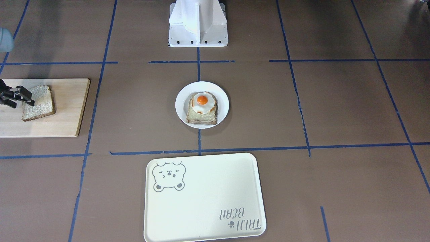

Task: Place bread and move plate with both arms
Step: 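Lower the right gripper onto the bread slice on the wooden board and grasp it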

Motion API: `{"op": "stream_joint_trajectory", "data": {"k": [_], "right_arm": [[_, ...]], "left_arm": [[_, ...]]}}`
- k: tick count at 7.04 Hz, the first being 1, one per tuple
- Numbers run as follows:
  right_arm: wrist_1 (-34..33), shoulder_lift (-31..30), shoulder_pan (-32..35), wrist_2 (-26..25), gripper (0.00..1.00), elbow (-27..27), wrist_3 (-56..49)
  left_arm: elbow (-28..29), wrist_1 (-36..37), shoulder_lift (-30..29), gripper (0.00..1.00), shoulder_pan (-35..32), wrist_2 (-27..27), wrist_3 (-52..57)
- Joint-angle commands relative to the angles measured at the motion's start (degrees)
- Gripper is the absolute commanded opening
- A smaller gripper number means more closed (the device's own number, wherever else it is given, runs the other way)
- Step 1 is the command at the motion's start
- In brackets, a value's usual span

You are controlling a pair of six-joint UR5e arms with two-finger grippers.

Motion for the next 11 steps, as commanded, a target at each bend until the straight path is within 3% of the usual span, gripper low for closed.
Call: {"op": "stream_joint_trajectory", "data": {"k": [1,3,5,8,11], "right_arm": [[0.06,0.16,-0.05,-0.07,0.56,-0.29,-0.1],[0.23,-0.02,0.04,-0.24,0.25,0.23,-0.27],[0.23,-0.37,0.12,-0.16,0.08,0.67,-0.27],[0.41,-0.63,0.21,-0.24,0.0,1.2,0.34],[10.83,-1.95,1.0,0.02,0.0,1.12,3.57]], "left_arm": [[-0.07,0.0,0.03,1.0,0.0,-0.07,0.0],[0.02,0.0,0.03,1.0,0.0,-0.07,0.0],[0.1,0.0,0.03,1.0,0.0,-1.98,0.0],[-0.24,0.0,0.03,1.0,0.0,-2.44,0.0],[-1.12,0.0,0.03,1.0,0.0,-2.44,-0.09]]}}
